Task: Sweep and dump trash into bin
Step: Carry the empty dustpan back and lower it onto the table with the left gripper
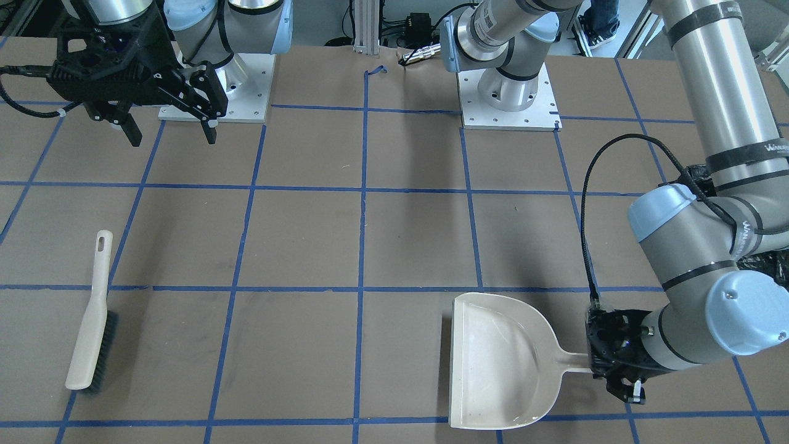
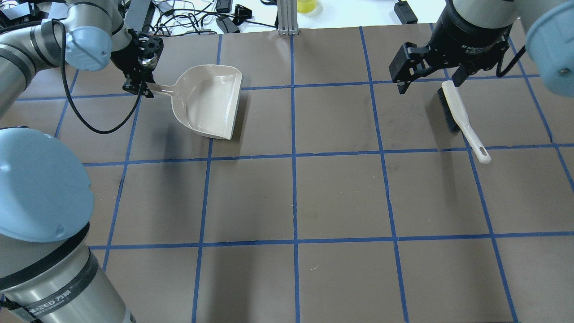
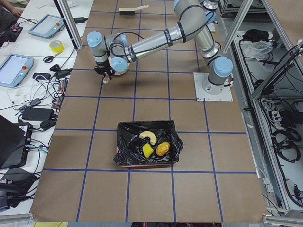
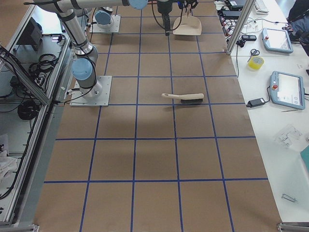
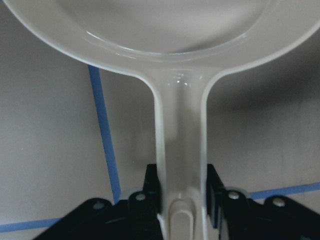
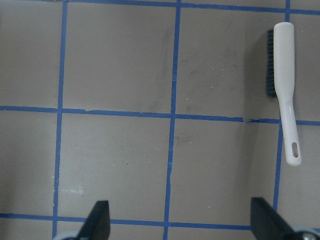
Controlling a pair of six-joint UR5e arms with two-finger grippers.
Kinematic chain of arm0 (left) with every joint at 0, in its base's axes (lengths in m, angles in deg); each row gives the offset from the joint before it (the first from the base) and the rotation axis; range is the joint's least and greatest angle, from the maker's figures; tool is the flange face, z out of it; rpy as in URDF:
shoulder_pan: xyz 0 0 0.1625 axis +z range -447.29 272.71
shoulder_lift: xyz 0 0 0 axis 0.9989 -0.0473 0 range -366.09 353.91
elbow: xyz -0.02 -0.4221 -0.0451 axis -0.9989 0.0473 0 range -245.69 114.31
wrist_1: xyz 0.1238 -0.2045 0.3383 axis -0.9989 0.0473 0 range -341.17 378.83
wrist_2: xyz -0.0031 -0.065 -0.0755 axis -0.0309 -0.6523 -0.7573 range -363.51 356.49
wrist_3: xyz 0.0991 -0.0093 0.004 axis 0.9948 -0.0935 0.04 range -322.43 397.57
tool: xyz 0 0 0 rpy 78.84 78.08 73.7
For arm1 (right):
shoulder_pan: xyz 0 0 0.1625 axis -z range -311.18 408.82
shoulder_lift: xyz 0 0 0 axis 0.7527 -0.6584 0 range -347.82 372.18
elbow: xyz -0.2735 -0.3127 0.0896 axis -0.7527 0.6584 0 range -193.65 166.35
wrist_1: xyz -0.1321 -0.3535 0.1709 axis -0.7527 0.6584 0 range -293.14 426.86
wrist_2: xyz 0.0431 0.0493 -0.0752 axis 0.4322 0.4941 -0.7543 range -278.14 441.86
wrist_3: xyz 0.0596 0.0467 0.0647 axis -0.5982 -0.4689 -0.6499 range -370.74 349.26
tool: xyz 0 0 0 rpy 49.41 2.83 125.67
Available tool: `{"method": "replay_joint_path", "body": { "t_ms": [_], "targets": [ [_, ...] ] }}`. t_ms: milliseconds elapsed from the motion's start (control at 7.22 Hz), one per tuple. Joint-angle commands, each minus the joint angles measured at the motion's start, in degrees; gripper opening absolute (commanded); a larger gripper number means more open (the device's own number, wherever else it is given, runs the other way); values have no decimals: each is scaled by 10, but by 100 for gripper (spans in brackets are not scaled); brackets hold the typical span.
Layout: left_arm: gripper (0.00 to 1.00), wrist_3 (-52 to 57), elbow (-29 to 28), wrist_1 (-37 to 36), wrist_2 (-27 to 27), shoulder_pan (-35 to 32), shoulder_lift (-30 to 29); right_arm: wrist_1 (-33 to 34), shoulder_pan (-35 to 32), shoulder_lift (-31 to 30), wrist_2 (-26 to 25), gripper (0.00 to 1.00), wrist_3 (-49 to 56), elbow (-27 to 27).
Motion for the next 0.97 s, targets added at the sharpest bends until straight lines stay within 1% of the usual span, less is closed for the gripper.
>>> {"method": "replay_joint_path", "body": {
  "t_ms": [0,139,693,831],
  "targets": [
    [0,4,2,-4,2,0,-6,0,0,0,2,100,10,-1],
    [0,0,-3,2,2,3,-7,0,0,0,2,100,10,-1],
    [0,-3,19,-4,2,4,-6,-1,0,1,2,100,10,-1],
    [3,-1,23,-7,1,8,-5,-1,0,1,2,100,10,-1]
  ]
}}
